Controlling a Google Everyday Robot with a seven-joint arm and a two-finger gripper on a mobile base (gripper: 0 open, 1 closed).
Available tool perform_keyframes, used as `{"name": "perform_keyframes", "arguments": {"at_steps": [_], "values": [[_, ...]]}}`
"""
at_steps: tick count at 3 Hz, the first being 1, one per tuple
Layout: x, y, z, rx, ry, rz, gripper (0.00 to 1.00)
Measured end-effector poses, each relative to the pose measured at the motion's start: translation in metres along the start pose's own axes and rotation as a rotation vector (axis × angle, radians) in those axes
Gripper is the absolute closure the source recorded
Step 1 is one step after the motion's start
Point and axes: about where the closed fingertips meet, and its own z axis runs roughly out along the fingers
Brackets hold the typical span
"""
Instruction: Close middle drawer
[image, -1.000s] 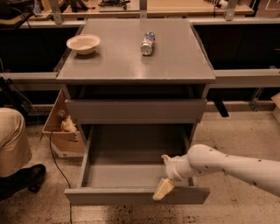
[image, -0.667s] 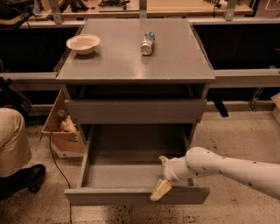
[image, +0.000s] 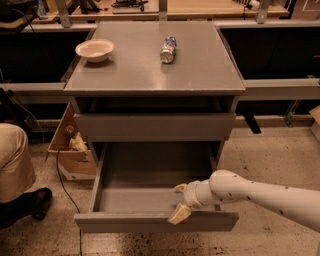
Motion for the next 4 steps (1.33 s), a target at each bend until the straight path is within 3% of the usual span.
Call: {"name": "perform_keyframes", "arguments": {"at_steps": [2, 3, 4], "values": [[-0.014, -0.013, 0.001, 0.017, -0.018, -0.029, 0.84], [-0.032, -0.032, 0.0, 0.046, -0.041, -0.059, 0.94], [-0.031, -0.032, 0.002, 0.046, -0.041, -0.059, 0.75]]}}
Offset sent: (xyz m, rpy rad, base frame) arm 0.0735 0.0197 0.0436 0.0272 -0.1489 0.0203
